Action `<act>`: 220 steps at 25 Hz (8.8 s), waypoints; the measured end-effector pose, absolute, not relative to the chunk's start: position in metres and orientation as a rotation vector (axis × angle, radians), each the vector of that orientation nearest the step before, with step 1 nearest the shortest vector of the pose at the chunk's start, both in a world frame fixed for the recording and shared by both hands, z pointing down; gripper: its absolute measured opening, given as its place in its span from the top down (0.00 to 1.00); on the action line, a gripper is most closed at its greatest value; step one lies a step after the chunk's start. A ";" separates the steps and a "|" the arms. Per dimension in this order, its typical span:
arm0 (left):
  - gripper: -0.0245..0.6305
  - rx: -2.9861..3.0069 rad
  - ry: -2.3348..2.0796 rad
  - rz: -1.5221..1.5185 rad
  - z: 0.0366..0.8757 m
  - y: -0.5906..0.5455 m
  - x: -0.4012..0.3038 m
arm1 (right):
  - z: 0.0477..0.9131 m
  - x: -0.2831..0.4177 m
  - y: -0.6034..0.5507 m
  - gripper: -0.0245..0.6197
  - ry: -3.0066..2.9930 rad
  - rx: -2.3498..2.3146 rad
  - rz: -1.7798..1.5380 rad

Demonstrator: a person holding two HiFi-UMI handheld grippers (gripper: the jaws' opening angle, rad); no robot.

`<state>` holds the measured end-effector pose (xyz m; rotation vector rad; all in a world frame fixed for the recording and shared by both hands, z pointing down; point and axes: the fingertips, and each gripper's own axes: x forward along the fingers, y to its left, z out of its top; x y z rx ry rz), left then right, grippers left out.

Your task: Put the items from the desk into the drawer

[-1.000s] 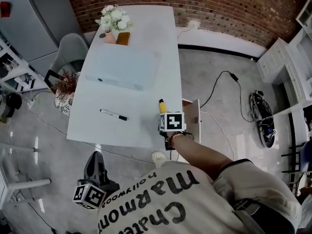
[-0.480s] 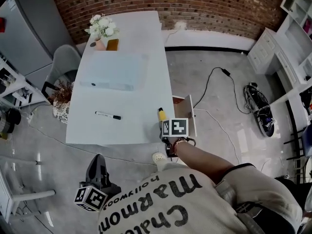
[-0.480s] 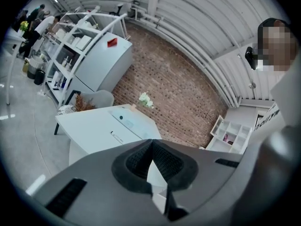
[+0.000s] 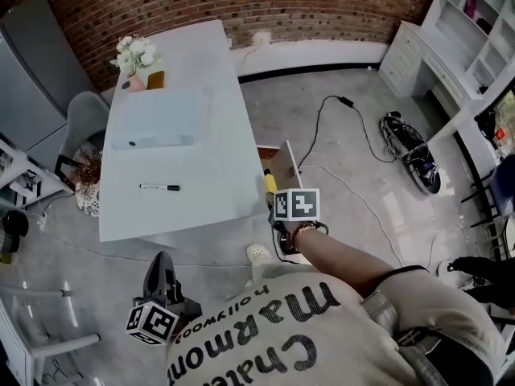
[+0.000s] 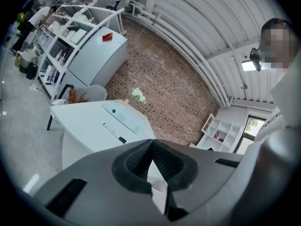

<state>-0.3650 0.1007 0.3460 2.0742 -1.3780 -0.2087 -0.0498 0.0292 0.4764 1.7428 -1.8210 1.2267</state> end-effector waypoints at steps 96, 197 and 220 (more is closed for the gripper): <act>0.96 1.808 -1.691 -0.052 0.463 -0.077 -0.204 | 0.796 0.008 -0.120 0.76 -1.608 1.076 1.602; 0.96 2.021 -1.794 -0.418 0.290 0.030 -0.398 | 0.358 -0.242 -0.099 0.96 -2.653 1.054 1.375; 0.96 1.782 -1.839 -0.458 0.357 0.020 -0.514 | 0.475 -0.329 -0.141 0.85 -2.300 0.956 1.054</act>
